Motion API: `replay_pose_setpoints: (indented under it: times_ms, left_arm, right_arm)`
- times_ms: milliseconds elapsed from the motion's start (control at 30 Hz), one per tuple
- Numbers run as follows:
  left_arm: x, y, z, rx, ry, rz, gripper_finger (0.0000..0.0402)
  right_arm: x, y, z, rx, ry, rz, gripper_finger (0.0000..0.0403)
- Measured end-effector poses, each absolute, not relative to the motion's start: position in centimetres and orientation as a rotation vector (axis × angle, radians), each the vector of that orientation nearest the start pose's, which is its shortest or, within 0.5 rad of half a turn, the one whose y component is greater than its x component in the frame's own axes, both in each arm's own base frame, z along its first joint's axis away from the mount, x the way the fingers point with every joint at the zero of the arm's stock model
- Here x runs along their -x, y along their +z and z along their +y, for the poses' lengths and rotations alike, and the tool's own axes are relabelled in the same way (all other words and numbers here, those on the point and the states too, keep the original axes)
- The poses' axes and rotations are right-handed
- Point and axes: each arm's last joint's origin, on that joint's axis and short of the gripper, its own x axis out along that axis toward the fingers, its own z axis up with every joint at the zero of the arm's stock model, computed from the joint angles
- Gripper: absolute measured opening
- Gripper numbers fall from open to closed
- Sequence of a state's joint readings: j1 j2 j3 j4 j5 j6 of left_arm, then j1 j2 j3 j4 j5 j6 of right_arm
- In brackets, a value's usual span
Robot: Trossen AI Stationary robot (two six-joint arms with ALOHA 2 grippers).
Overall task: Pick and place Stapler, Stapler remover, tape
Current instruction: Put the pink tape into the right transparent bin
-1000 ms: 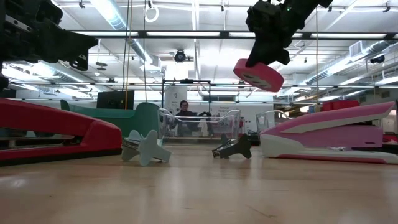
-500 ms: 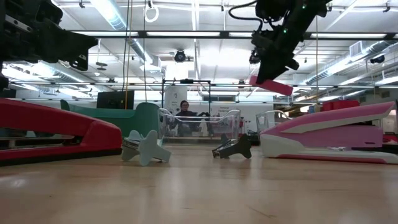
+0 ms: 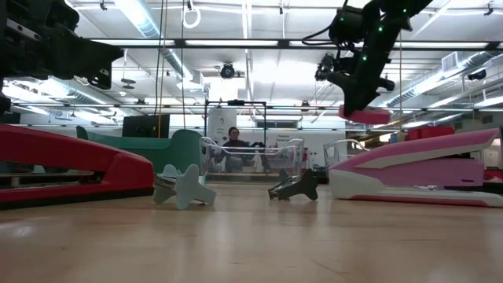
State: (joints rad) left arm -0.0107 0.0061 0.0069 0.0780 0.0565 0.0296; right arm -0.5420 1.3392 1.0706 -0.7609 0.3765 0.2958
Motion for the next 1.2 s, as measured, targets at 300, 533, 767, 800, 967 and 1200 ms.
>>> replay_pose_setpoints:
  times_ms: [300, 533, 767, 800, 967, 1200]
  left_arm:
    - [-9.7, 17.3, -0.3, -0.031, -0.066, -0.080, 0.0003]
    - [-9.7, 17.3, -0.3, -0.031, -0.066, -0.080, 0.0003]
    - [-9.7, 17.3, -0.3, -0.031, -0.066, -0.079, 0.0003]
    - [-9.7, 17.3, -0.3, -0.031, -0.066, -0.080, 0.0003]
    - [-9.7, 17.3, -0.3, -0.031, -0.066, -0.080, 0.0003]
    - [-9.7, 17.3, -0.3, -0.031, -0.066, -0.080, 0.0003]
  right_arm:
    - [-20.7, 27.2, -15.7, -0.335, -1.025, 0.949, 0.0086]
    - [-20.2, 27.2, -16.4, -0.344, -1.046, 0.951, 0.0086]
    - [-20.0, 26.6, -17.3, -0.371, -1.016, 0.984, 0.0086]
    - [-20.0, 26.4, -17.5, -0.369, -1.016, 0.994, 0.0086]
    - [-20.1, 25.4, -18.3, -0.409, -0.994, 1.030, 0.0086]
    - [-20.2, 24.2, -19.1, -0.423, -0.978, 1.085, 0.0086]
